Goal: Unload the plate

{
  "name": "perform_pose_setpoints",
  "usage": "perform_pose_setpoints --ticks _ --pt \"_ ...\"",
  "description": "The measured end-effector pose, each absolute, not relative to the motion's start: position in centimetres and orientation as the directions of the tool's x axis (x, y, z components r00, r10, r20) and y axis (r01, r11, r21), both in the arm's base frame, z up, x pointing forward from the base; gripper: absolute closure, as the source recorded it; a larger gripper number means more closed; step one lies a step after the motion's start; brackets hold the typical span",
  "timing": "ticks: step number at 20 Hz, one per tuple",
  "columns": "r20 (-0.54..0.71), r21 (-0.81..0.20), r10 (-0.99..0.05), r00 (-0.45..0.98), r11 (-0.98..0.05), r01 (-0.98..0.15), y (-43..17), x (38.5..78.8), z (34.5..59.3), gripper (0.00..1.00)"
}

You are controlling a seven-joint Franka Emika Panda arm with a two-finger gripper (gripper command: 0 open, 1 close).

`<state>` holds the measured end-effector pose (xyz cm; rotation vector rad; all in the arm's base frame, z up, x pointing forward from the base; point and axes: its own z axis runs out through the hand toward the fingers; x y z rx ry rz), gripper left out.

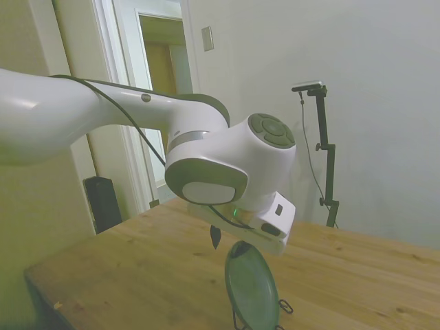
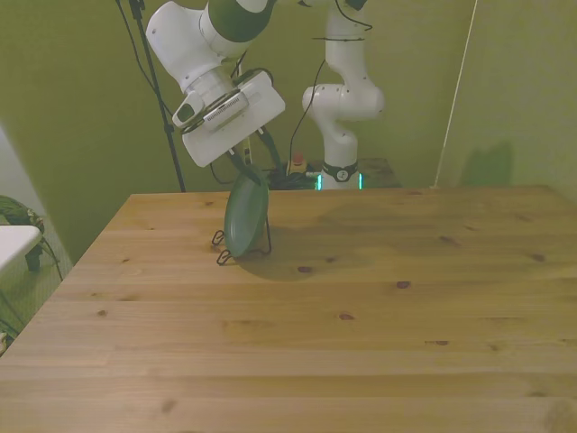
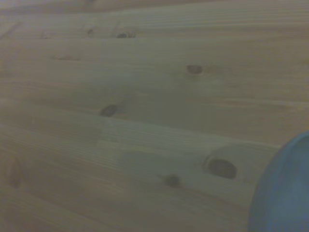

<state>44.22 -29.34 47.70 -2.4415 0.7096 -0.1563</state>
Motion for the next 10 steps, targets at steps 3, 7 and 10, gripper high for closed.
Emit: perform_pose_setpoints --ticks 3,7,10 --pt "-0.044 -0.567 -0.526 0.849 -0.687 -0.455 -29.44 44.19 47.75 1.0" --pt "-0.041 -0.568 -0.534 0.844 -0.682 -0.459 -29.77 43.8 47.87 1.0" --pt "-0.039 -0.57 -0.541 0.84 -0.678 -0.464 -30.11 43.46 48.02 1.0"
